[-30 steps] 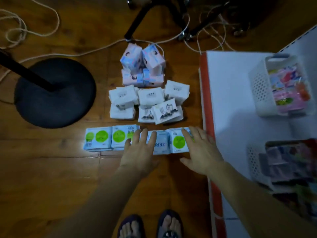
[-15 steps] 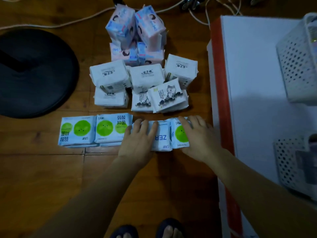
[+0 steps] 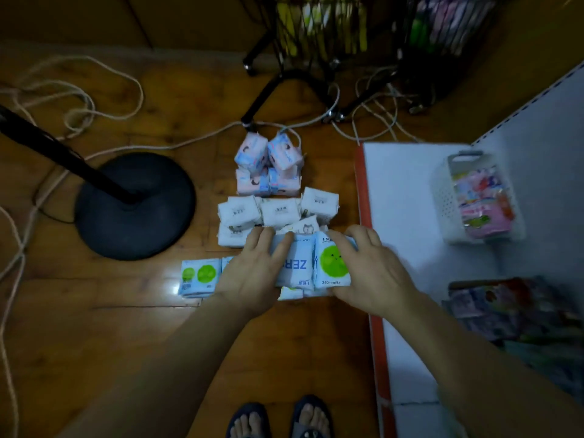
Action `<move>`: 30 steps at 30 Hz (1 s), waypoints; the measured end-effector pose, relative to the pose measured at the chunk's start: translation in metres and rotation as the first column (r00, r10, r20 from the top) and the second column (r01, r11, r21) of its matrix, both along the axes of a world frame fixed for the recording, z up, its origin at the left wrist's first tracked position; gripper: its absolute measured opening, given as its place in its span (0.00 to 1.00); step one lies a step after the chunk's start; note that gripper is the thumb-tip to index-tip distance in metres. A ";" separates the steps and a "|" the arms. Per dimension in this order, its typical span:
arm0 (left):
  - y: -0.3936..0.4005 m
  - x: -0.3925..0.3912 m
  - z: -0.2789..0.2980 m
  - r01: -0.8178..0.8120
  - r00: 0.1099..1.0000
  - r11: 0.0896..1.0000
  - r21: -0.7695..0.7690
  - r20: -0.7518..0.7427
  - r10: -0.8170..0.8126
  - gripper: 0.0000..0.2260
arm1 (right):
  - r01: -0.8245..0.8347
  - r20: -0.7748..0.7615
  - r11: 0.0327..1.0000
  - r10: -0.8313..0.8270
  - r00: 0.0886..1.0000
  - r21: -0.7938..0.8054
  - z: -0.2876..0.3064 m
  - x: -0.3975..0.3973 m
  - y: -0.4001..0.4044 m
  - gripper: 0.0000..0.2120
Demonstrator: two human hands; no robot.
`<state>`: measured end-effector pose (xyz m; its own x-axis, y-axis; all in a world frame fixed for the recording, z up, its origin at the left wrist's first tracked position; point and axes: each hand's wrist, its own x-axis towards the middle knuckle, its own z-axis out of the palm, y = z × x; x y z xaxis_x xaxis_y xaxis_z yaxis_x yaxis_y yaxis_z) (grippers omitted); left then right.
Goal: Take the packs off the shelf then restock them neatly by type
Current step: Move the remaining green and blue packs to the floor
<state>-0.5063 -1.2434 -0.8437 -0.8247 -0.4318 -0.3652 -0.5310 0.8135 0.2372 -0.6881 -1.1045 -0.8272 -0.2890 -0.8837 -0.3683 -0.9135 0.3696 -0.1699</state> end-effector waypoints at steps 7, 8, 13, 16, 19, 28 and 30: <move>-0.051 -0.021 0.200 0.056 0.993 0.982 -0.183 -0.090 -0.073 0.44 | -0.036 -0.115 0.995 0.025 0.993 -0.096 0.202 -0.018 -0.046 0.46; -0.058 -0.024 0.229 0.053 0.990 0.977 -0.208 -0.117 -0.079 0.43 | -0.038 -0.133 0.993 0.022 0.991 -0.115 0.231 -0.021 -0.052 0.46; -0.082 -0.036 0.367 0.012 0.969 0.954 -0.299 -0.232 -0.085 0.44 | -0.062 -0.236 0.977 0.012 0.972 -0.206 0.367 -0.030 -0.072 0.47; -0.092 -0.040 0.443 -0.006 0.955 0.930 -0.368 -0.278 -0.105 0.44 | -0.083 -0.283 0.963 0.007 0.959 -0.257 0.443 -0.034 -0.076 0.48; -0.096 -0.041 0.513 -0.017 0.941 0.907 -0.421 -0.314 -0.128 0.44 | -0.105 -0.317 0.948 0.005 0.948 -0.299 0.512 -0.034 -0.076 0.49; -0.078 -0.045 0.700 -0.053 0.892 0.839 -0.542 -0.404 -0.204 0.43 | -0.182 -0.471 0.892 -0.039 0.881 -0.414 0.698 -0.039 -0.052 0.47; -0.070 -0.048 0.733 -0.041 0.880 0.836 -0.547 -0.416 -0.229 0.43 | -0.193 -0.510 0.887 -0.054 0.858 -0.418 0.731 -0.041 -0.041 0.47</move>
